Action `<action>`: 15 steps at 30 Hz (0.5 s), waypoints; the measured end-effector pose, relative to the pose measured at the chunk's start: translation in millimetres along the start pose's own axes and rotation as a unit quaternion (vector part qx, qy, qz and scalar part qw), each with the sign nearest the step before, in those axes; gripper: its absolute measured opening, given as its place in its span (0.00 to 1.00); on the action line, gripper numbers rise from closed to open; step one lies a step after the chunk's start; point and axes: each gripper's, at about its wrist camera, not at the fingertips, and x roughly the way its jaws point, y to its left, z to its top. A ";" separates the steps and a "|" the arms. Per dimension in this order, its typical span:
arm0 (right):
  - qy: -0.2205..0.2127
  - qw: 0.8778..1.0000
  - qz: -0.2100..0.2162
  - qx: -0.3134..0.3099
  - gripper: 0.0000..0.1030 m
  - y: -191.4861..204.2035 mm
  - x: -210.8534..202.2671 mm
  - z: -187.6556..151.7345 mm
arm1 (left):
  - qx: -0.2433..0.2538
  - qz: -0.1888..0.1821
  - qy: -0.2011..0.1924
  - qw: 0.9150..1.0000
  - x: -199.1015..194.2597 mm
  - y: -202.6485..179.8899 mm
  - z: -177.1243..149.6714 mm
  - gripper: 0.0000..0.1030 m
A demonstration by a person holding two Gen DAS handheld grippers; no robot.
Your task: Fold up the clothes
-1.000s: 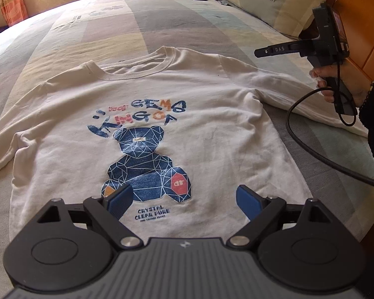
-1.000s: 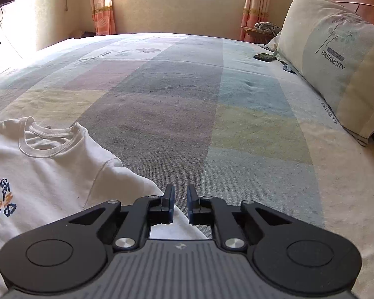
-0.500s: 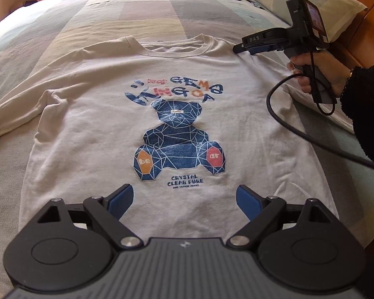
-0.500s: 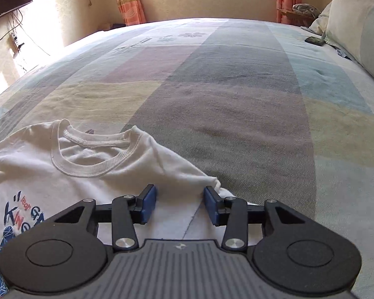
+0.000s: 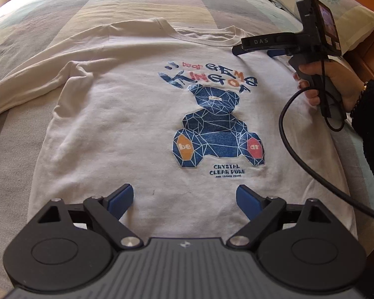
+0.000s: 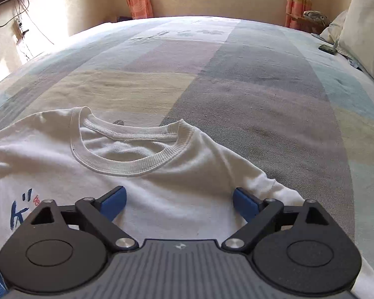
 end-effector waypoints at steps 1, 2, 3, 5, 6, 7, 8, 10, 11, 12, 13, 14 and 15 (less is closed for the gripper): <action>0.002 1.000 -0.015 0.000 1.00 3.3 5.6 2.9 | 0.005 0.001 -0.001 1.000 -2.0 1.5 -0.2 0.87; 0.000 1.000 -0.014 0.005 0.99 3.1 -3.1 4.7 | 0.005 -0.003 -0.004 1.000 -4.3 3.8 0.5 0.87; -0.003 1.000 -0.012 0.010 0.97 2.6 -12.7 6.4 | 0.005 -0.007 -0.007 1.000 -6.7 6.1 1.2 0.87; -0.009 1.000 -0.009 0.021 0.97 1.8 -32.0 9.8 | 0.002 -0.016 -0.012 1.000 -9.4 11.5 4.4 0.87; -0.019 0.999 -0.020 0.024 0.97 -10.1 -49.8 3.2 | 0.002 -0.019 -0.014 1.000 -9.4 12.7 6.1 0.87; -0.029 0.999 -0.032 0.028 0.97 -22.7 -68.2 -4.0 | 0.004 -0.023 -0.014 1.000 -8.9 13.0 7.9 0.87; -0.039 0.998 -0.044 0.032 0.97 -35.3 -86.6 -11.1 | 0.006 -0.028 -0.014 0.999 -8.3 13.0 9.6 0.87; -0.058 0.995 -0.068 0.039 0.97 -60.6 -123.5 -25.5 | 0.017 -0.038 -0.011 0.999 -5.5 9.8 12.7 0.87; -0.068 0.994 -0.081 0.042 0.97 -73.2 -141.9 -32.7 | 0.023 -0.042 -0.008 0.999 -3.4 7.2 14.4 0.87; -0.062 0.991 -0.106 0.060 0.97 -96.5 -156.7 -43.6 | 0.029 -0.046 -0.004 0.998 -1.0 3.7 15.7 0.87; -0.054 0.987 -0.133 0.079 0.97 -120.6 -171.3 -54.7 | 0.036 -0.050 0.000 0.998 1.4 0.2 16.9 0.87; -0.045 0.981 -0.163 0.099 0.94 -145.0 -183.9 -67.0 | 0.043 -0.052 0.003 0.998 3.9 -3.8 18.3 0.87; -0.038 0.976 -0.179 0.115 0.90 -162.8 -192.3 -77.2 | 0.050 -0.054 0.005 0.997 5.9 -8.6 19.6 0.87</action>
